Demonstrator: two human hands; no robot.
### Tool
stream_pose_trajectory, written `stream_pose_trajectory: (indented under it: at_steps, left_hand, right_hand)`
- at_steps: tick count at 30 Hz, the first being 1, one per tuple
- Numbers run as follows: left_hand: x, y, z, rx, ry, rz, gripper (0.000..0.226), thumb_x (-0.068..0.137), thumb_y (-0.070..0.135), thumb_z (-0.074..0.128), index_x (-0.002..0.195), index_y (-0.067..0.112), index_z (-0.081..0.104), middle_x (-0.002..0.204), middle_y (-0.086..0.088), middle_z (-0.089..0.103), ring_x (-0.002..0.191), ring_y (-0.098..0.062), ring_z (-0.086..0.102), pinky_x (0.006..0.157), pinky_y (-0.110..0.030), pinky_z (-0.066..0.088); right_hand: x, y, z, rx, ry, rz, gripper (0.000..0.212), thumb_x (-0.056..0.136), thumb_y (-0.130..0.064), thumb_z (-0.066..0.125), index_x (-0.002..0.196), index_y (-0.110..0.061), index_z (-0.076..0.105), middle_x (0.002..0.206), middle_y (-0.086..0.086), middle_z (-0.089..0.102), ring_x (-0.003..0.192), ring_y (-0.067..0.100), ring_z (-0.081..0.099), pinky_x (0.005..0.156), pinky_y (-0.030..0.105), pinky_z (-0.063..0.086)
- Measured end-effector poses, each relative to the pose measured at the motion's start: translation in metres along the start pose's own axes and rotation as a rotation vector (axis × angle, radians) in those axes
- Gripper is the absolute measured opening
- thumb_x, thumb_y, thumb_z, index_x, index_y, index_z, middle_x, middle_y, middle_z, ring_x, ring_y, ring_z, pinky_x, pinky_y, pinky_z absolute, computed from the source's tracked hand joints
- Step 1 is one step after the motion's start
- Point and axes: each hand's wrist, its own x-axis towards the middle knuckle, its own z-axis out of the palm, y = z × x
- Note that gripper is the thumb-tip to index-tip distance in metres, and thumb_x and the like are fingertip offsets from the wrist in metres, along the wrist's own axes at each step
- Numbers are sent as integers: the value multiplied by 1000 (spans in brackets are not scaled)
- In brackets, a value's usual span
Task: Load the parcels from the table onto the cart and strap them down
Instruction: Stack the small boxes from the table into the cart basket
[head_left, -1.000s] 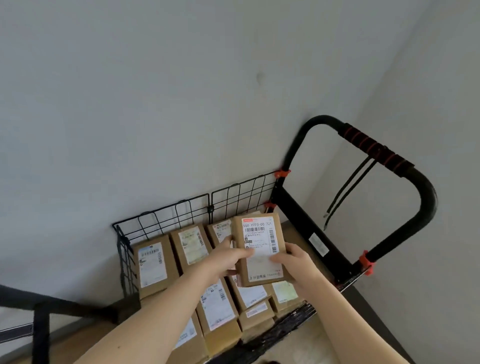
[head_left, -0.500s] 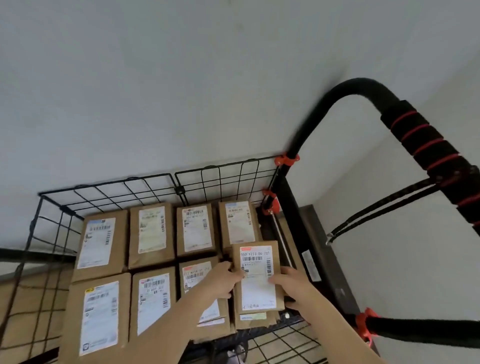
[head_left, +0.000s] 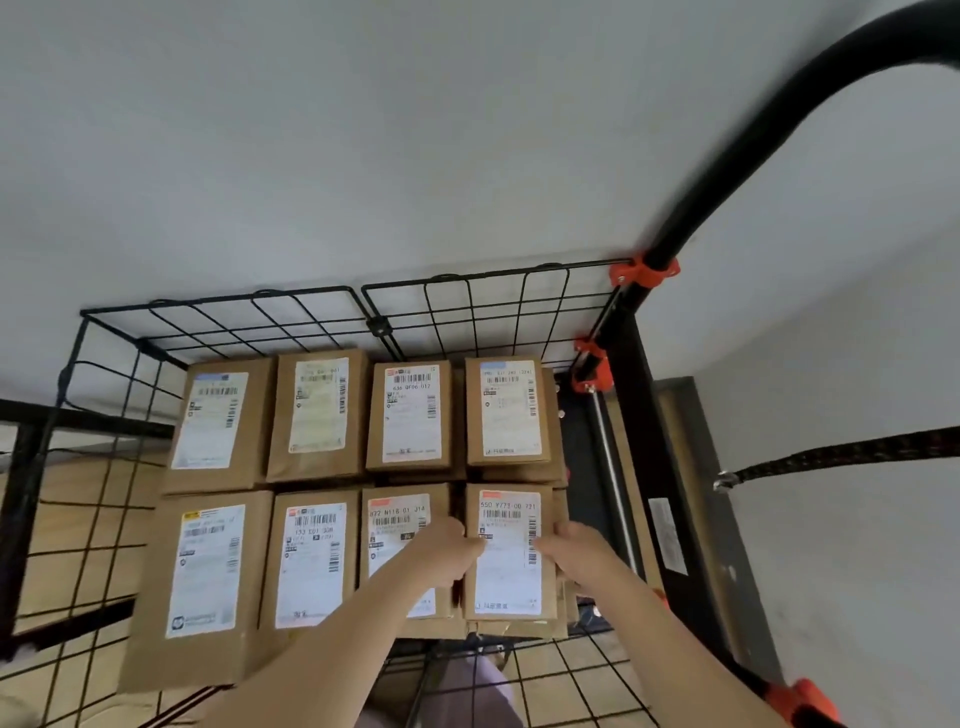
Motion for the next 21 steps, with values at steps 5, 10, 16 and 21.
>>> stream_pose_trajectory:
  at_steps: [5,10,16,21]
  left_hand:
    - [-4,3,2,48,17,-26,24,91,22,49,70,19,38,67,1,44,70,-19,49,66,-26,41]
    - [-13,0,-5,175,162,48,27,91,22,49,65,22,40,67,5,47,66,-14,55,68,-24,48]
    - [-47,-10,-39,209,278,178,27,93,23,44,114,15,60,105,-1,66,77,-10,64,63,-21,49]
    - [-83,-34,-74,164,376,277,25,93,26,46,115,25,58,105,8,60,85,-8,60,80,-27,51]
  right_hand:
    - [-3,-4,2,-75,4,12,25,86,-18,52,111,-18,56,100,-1,66,89,16,64,76,28,54]
    - [-8,-2,4,-155,60,-39,47,80,-31,58,125,-19,54,116,-1,64,102,18,63,84,32,53]
    - [-45,-19,4,-170,307,-230,35,84,-37,64,114,-20,57,103,-1,65,95,18,63,86,36,53]
    - [-76,-46,23,-298,367,-333,33,91,-22,54,124,-22,55,108,-3,62,69,6,54,55,18,44]
